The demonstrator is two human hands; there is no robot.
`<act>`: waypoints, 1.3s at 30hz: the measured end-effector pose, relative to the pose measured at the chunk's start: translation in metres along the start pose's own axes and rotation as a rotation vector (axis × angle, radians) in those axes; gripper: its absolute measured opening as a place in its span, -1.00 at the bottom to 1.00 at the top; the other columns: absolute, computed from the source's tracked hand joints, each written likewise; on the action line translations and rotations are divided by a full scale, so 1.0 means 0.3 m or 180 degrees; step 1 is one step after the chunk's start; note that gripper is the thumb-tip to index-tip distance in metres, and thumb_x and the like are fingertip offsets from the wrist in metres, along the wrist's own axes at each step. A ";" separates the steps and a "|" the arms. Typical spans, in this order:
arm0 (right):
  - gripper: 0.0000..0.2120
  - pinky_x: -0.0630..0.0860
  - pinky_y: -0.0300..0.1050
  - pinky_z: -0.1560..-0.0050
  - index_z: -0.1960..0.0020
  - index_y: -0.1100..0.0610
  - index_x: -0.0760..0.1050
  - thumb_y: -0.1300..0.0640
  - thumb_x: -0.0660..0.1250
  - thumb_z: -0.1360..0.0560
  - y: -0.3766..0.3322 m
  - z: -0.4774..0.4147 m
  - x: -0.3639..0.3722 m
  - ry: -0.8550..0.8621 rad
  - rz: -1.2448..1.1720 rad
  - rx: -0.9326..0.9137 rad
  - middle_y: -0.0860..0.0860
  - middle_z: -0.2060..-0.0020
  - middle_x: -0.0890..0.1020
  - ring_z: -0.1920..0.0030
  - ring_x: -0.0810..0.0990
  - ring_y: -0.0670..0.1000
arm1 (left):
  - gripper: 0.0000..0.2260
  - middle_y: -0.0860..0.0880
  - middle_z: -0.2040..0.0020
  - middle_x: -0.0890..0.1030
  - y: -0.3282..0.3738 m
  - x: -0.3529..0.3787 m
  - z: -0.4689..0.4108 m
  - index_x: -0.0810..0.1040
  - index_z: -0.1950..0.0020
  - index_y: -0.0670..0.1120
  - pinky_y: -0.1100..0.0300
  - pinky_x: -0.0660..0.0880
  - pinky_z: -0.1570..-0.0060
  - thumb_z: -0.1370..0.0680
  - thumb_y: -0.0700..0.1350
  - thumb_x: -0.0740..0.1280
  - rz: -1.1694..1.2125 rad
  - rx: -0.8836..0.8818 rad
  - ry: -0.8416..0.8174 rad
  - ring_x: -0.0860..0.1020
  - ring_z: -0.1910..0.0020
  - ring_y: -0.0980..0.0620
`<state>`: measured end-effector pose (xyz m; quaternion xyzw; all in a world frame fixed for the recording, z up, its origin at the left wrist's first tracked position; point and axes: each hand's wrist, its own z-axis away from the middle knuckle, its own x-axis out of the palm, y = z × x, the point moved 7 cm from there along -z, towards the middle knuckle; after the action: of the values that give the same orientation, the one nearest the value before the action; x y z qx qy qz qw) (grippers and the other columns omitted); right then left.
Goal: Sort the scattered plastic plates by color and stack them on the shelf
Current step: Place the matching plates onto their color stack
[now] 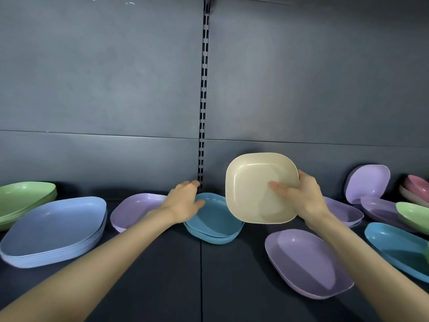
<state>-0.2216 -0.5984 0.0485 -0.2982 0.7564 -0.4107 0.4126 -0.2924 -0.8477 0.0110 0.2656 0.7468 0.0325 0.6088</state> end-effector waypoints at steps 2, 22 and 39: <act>-0.70 0.56 0.08 -0.02 -0.12 0.11 0.52 0.14 0.44 -0.40 -0.020 -0.002 0.021 -0.0023 -0.0088 -0.0023 0.07 0.04 0.64 0.02 0.60 0.14 | -0.71 -0.05 -0.08 0.61 0.001 -0.064 0.036 0.49 -0.23 -0.14 0.17 0.44 -0.08 -0.58 -0.01 0.25 0.0749 0.0006 0.0396 0.55 -0.09 -0.04; -0.87 0.33 -0.25 0.34 0.14 0.16 0.46 0.09 0.28 -0.50 -0.602 0.359 0.710 -0.1205 -0.0588 -0.1366 -0.03 0.31 0.54 0.30 0.43 -0.07 | -0.88 0.02 0.29 0.57 -0.478 -0.550 0.599 0.47 -0.04 -0.07 0.26 0.47 0.52 -0.53 -0.14 0.34 0.1761 -0.0440 0.1696 0.53 0.43 0.15; -0.79 0.35 -0.07 0.29 0.31 0.10 0.33 0.16 0.30 -0.45 -1.092 0.772 1.574 -0.1156 -0.0073 -0.1692 -0.03 0.44 0.45 0.29 0.39 0.10 | -0.81 -0.05 0.14 0.62 -1.390 -1.019 0.991 0.43 -0.04 -0.06 0.17 0.54 0.50 -0.49 -0.16 0.39 0.1402 -0.0908 0.2075 0.59 0.30 -0.05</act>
<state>-0.2111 -1.2173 0.0789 -0.4724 0.7478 -0.1435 0.4439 -0.1299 -1.4201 0.0524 0.3077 0.8138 0.3474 0.3497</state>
